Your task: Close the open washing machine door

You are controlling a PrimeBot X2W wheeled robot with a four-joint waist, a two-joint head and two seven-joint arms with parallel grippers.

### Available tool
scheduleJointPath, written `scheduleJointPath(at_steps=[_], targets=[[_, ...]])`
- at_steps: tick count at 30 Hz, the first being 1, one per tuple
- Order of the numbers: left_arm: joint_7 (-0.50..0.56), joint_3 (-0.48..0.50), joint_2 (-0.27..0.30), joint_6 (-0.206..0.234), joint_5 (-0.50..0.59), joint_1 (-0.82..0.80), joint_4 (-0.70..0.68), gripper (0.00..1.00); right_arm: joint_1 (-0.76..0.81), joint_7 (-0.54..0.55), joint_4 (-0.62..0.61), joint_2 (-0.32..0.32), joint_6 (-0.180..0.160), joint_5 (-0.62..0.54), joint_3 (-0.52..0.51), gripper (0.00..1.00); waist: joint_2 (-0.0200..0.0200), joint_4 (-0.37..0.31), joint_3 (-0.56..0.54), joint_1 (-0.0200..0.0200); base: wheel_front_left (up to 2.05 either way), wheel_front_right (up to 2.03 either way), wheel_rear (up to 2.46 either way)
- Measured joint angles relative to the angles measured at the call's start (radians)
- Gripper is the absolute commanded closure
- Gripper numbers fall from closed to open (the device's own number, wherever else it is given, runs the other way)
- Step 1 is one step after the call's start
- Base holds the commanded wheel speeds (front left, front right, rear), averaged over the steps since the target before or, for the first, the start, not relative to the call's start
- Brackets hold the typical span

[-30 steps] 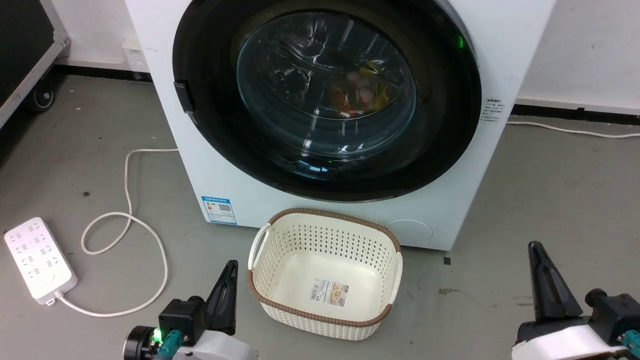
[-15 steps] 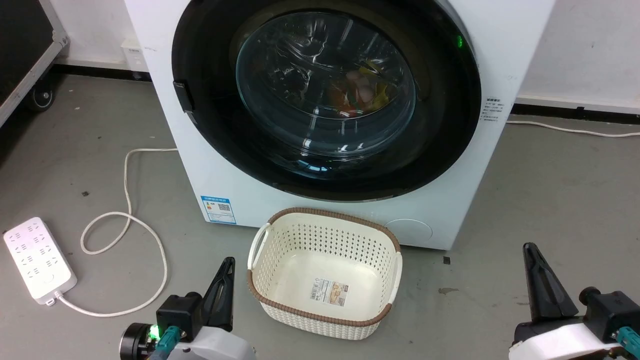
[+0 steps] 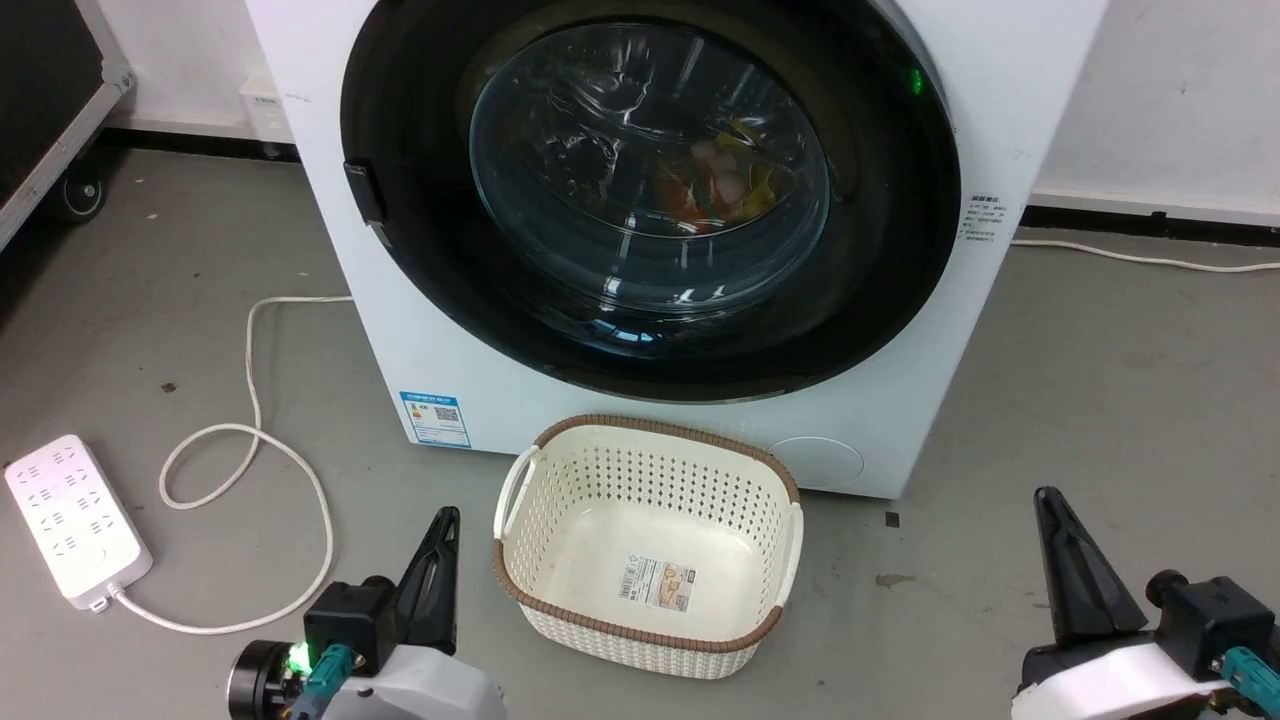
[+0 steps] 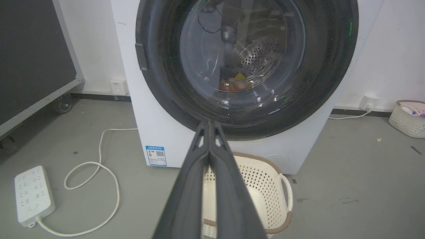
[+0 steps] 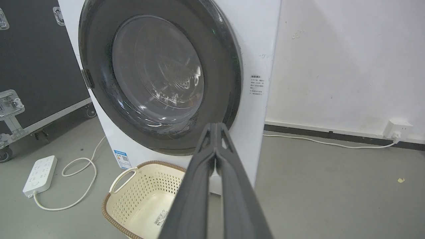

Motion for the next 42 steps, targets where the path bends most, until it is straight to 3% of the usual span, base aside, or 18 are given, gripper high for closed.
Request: scheduleJointPath(at_steps=[42], targets=[[0.087, 0.040, 0.000, 0.025, 0.046, 0.007, -0.080, 1.00, -0.001, 0.087, -0.022, 0.000, 0.000, -0.035, 0.027, 1.00, 0.0000, -0.007, 0.004, 0.0000, 0.00, 0.00, 0.00]])
